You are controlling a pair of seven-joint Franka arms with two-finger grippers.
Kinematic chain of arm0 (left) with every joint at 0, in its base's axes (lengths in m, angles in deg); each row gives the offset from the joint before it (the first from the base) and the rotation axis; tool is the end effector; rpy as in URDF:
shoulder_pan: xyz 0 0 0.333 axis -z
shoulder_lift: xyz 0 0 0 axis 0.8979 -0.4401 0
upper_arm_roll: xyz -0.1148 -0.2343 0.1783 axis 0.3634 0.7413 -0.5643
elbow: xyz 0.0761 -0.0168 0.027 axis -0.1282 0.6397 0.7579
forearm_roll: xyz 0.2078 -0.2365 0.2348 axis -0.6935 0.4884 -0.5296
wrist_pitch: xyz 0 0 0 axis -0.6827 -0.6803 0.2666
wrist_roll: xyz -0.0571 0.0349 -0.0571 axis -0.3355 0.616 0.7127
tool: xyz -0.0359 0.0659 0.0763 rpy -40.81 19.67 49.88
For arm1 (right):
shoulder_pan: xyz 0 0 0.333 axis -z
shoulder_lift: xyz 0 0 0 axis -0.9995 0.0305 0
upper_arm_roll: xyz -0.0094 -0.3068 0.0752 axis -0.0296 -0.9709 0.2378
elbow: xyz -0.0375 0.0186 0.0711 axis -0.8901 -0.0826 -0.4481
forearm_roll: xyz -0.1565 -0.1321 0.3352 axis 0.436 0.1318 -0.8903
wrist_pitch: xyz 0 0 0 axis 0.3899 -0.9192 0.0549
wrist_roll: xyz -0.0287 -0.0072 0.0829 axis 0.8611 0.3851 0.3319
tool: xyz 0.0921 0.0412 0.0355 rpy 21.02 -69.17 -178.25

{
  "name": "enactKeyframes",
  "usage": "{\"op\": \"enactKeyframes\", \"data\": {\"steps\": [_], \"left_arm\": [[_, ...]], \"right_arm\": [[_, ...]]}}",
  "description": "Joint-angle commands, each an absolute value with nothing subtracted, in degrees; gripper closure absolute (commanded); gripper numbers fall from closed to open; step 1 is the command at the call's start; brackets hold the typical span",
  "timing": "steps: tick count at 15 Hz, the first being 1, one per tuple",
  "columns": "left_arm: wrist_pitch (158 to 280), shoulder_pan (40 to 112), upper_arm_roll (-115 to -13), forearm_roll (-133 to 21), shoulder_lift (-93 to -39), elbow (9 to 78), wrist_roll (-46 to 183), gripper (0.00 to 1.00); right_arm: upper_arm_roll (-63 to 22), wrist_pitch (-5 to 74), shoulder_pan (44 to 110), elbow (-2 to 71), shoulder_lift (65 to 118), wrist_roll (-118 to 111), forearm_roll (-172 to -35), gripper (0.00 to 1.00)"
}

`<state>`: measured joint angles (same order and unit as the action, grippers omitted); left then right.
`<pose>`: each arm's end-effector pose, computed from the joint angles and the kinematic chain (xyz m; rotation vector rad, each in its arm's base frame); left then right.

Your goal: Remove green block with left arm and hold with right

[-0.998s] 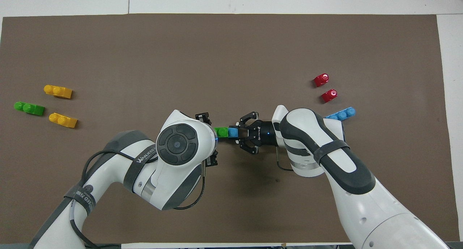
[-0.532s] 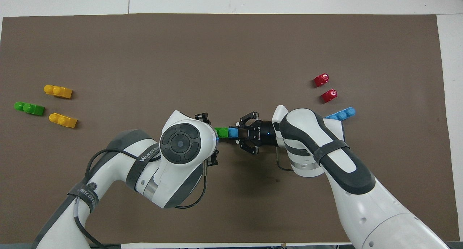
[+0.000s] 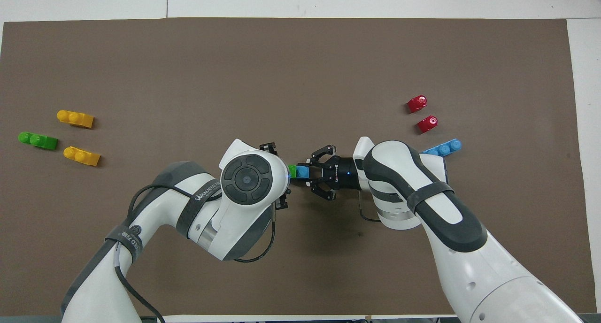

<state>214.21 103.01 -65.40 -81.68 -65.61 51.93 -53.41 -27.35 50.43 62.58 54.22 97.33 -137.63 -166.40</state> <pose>0.4480 -0.3803 0.3620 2.0245 2.2767 -0.0013 0.4966 0.2605 0.2212 -1.6278 -1.6320 -0.9784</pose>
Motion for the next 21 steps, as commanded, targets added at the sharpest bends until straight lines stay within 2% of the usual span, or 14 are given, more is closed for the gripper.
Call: {"op": "enactKeyframes", "data": {"steps": [1,21], "left_arm": [[215.14,104.93,-66.37,-83.12,-67.51,50.94,-55.3,0.0],[217.07,105.28,-66.37,-84.26,-68.48,51.65,-56.09,0.0]], "right_arm": [[-26.95,51.46,62.76,54.48,97.51,-139.09,-167.81,0.63],[-26.95,51.54,63.03,54.48,97.51,-139.09,-167.9,0.65]]}}
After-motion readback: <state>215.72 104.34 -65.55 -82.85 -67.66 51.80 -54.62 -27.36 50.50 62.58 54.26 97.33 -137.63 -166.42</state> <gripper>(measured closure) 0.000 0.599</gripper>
